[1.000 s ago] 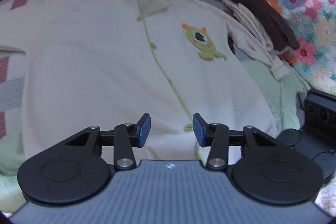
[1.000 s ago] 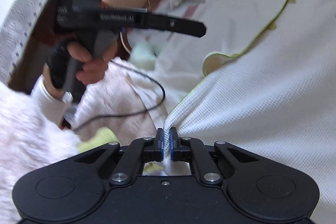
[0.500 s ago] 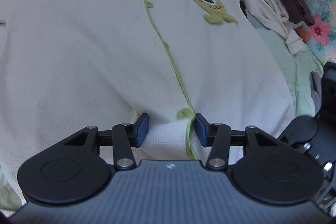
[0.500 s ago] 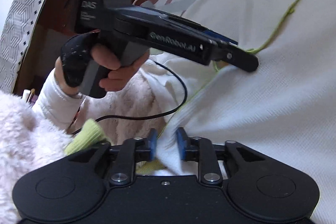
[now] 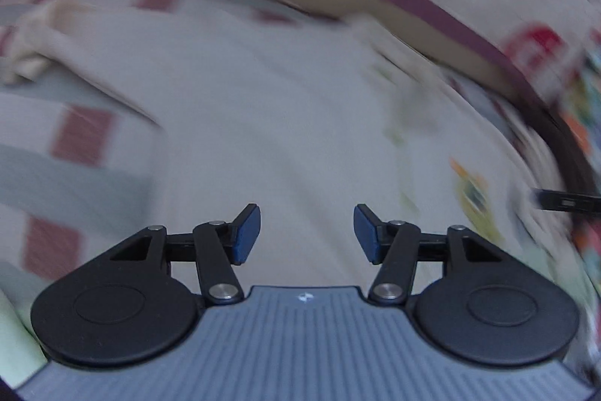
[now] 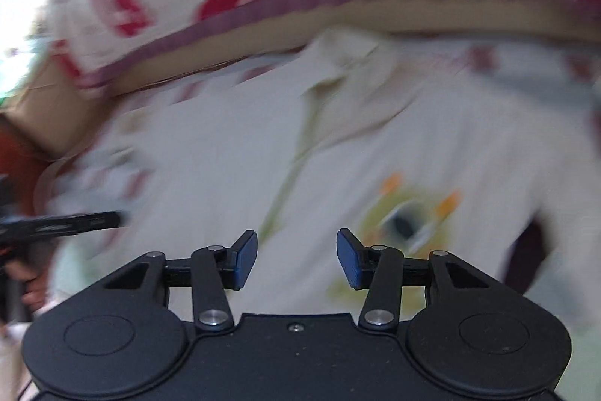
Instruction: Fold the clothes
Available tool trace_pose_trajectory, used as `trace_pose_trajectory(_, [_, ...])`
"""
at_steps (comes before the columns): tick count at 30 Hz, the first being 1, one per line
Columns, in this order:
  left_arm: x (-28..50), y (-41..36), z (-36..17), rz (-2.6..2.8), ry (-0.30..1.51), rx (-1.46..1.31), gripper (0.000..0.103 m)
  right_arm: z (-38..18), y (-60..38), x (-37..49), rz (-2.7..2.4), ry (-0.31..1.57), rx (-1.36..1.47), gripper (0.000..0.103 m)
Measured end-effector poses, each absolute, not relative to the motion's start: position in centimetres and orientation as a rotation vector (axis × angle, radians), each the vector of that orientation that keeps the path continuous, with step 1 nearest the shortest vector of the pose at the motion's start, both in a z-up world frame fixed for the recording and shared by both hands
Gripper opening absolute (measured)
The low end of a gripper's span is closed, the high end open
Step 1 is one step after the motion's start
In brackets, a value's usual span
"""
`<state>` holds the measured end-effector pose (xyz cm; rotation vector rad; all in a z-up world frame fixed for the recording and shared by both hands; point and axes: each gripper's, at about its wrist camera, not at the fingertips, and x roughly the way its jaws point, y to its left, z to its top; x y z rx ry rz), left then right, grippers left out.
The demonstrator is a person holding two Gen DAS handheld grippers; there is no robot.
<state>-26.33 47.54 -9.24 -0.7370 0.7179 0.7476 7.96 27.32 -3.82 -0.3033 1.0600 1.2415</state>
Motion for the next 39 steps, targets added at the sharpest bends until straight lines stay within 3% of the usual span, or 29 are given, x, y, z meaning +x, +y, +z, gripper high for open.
trace_pose_trajectory(8, [-27.3,58.1,-13.2,1.038,0.625,-0.766,0.054,-0.4,36.6,14.7,1.025,0.994,-0.373,0.053])
trace_pose_trajectory(16, [-33.4,65.2,-17.6,1.205,0.454,-0.949,0.054,-6.2,40.9,17.7,0.919,1.086,-0.257,0.053])
trace_pose_trajectory(27, [-31.6,69.0,-19.0,1.093,0.365,-0.871,0.061,-13.0,46.6,21.8,0.872,1.145,-0.212,0.055])
trace_pose_trajectory(28, [-31.5,69.0,-19.0,1.091,0.363,-0.855,0.061,-13.5,47.3,22.1,0.883,1.143,-0.237,0.048])
trace_pose_trajectory(29, [-31.4,69.1,-19.0,1.087,0.363,-0.844,0.061,-13.9,48.1,22.4,0.900,1.137,-0.265,0.007])
trace_pose_trajectory(30, [-31.4,69.1,-19.0,1.082,0.362,-0.837,0.061,-14.0,48.9,22.6,0.922,1.112,-0.297,0.006])
trace_pose_trajectory(33, [-31.7,69.2,-19.1,1.066,0.361,-0.806,0.056,-13.2,51.3,23.3,0.939,1.023,-0.329,0.005])
trace_pose_trajectory(35, [-31.6,69.4,-19.2,1.079,0.393,-0.768,0.026,-12.7,53.1,23.7,0.893,0.990,-0.325,0.005])
trace_pose_trajectory(37, [-31.5,69.5,-19.1,1.098,0.427,-0.724,0.011,-12.3,54.9,23.4,0.833,0.923,-0.345,0.004])
trace_pose_trajectory(39, [-31.8,69.7,-19.1,1.085,0.414,-0.733,0.010,-12.9,56.4,22.6,0.803,0.914,-0.359,0.004])
